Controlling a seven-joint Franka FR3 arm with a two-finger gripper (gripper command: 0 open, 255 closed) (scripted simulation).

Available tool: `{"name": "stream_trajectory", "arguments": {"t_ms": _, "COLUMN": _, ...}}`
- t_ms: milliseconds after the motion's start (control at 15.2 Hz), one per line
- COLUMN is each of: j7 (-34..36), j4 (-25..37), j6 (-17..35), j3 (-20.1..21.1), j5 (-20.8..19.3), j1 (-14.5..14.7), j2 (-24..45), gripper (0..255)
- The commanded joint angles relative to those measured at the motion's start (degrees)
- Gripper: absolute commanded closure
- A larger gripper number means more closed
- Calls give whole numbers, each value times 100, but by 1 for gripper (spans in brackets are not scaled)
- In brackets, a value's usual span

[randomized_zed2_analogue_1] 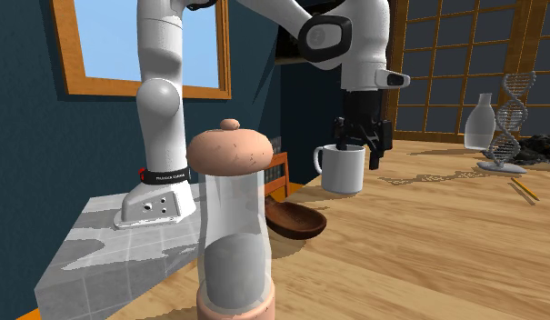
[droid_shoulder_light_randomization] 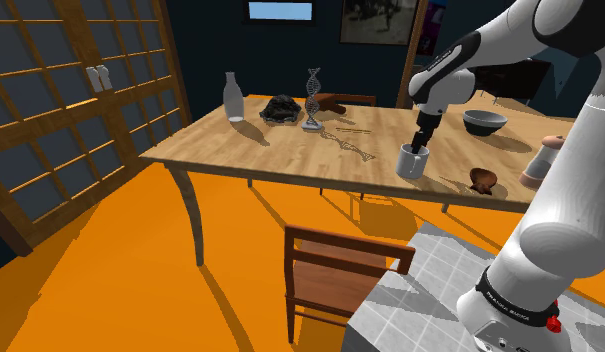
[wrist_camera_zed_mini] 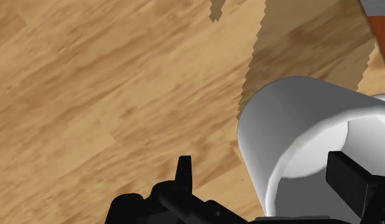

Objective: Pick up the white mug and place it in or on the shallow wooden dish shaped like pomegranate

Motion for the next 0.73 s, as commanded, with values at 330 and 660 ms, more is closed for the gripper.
{"name": "stream_trajectory", "arguments": {"t_ms": 330, "j7": -1, "j4": 0, "j6": 2, "j3": 0, "j5": 2, "j1": 0, "j2": 2, "gripper": 255}}
{"name": "stream_trajectory", "arguments": {"t_ms": 660, "j7": -1, "j4": 0, "j6": 2, "j3": 1, "j5": 2, "j1": 0, "j2": 2, "gripper": 255}}
